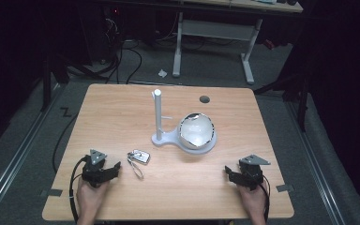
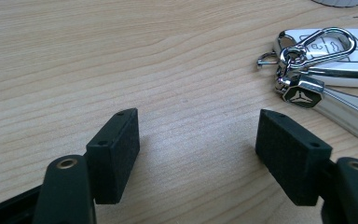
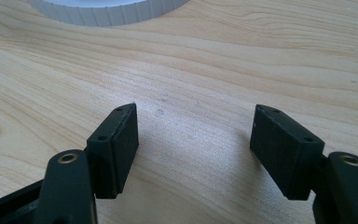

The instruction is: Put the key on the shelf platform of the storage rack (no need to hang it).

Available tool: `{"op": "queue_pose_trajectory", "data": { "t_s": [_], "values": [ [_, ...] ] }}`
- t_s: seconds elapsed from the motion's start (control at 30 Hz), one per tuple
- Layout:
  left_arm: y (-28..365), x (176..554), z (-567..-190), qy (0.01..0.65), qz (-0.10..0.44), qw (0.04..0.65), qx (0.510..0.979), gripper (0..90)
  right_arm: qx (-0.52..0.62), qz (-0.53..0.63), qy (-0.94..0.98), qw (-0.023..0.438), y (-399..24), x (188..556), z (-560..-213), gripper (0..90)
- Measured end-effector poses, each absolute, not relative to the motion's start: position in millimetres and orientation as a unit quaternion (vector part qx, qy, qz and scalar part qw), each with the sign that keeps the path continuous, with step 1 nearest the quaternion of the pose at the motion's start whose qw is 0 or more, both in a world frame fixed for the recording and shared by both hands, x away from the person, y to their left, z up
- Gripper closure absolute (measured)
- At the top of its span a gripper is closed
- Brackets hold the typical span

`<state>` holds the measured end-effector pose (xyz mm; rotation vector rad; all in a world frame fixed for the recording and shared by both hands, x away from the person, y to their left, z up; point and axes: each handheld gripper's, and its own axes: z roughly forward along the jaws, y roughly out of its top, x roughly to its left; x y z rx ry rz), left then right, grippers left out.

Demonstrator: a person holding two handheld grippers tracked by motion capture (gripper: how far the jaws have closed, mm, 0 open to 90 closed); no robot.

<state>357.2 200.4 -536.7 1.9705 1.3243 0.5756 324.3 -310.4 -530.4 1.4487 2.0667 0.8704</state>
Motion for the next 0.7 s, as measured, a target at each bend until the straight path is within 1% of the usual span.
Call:
{"op": "queue_pose_trajectory", "data": {
  "t_s": [0.7],
  "values": [
    [199.6,357.5,-536.8,0.507,0.219,0.342,0.760,27.7,0.528,0.317,0.752,0.234,-310.3,324.3,-530.5,32.7]
  ]
}}
